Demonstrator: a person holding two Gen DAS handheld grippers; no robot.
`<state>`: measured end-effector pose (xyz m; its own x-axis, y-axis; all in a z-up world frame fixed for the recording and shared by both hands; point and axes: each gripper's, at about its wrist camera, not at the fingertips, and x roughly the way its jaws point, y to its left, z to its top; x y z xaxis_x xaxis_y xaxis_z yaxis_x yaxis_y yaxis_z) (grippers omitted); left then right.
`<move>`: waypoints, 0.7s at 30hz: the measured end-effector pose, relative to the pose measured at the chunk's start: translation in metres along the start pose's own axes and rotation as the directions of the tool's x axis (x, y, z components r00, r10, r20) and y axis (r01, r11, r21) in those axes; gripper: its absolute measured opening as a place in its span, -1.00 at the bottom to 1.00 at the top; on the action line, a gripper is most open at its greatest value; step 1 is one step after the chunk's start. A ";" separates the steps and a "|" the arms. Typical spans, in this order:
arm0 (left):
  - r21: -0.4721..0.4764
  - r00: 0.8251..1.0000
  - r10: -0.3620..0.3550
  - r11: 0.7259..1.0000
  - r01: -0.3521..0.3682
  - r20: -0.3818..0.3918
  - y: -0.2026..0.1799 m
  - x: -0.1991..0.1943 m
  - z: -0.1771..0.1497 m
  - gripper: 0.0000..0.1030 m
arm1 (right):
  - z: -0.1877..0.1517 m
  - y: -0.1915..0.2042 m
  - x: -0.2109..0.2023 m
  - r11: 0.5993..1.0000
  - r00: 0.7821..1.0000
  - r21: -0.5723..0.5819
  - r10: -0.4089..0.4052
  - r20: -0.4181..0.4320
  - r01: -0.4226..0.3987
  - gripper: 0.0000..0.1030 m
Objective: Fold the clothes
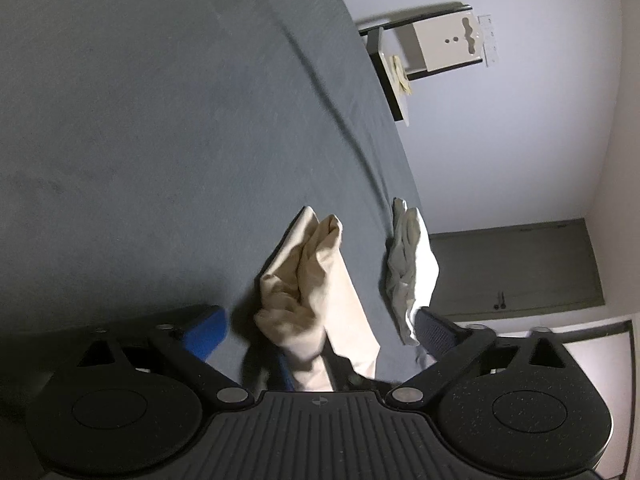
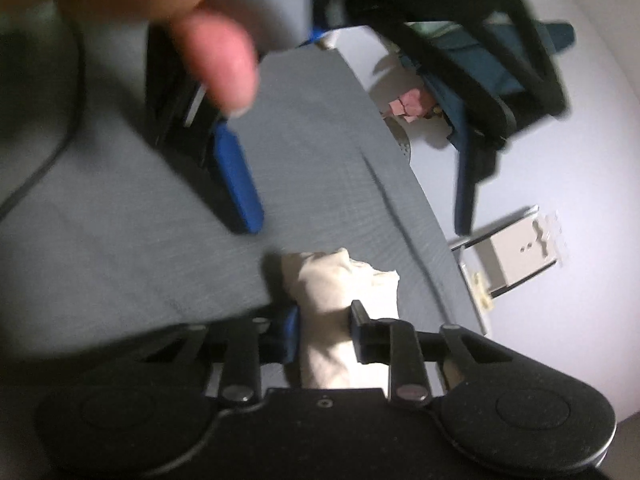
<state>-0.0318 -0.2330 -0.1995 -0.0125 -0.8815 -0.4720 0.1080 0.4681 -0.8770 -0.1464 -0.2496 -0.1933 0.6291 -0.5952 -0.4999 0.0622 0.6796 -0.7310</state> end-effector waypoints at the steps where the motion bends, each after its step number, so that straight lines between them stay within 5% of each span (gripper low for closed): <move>1: -0.002 1.000 -0.004 1.000 0.004 0.001 -0.001 0.004 0.000 1.00 | -0.001 -0.005 -0.003 0.999 1.000 0.033 0.001 0.010 -0.001 -0.55; 9: -0.042 0.986 -0.122 0.992 0.118 -0.110 -0.012 0.050 -0.001 1.00 | -0.008 -0.041 -0.022 0.979 0.997 0.203 0.008 0.072 -0.022 -0.58; 18: 0.229 0.995 0.065 0.972 -0.047 -0.071 -0.050 0.070 0.004 0.95 | -0.012 -0.046 -0.024 0.982 0.996 0.175 0.061 0.069 -0.072 -0.57; 21: 0.294 0.991 0.121 0.950 -0.102 -0.048 -0.057 0.072 0.002 0.54 | -0.013 -0.052 -0.027 0.976 0.994 0.194 0.091 0.057 -0.101 -0.51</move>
<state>-0.0373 -0.3235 -0.1831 -0.0473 -0.8142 -0.5786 0.3960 0.5165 -0.7592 -0.1766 -0.2742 -0.1474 0.6756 -0.5052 -0.5369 0.1476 0.8062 -0.5729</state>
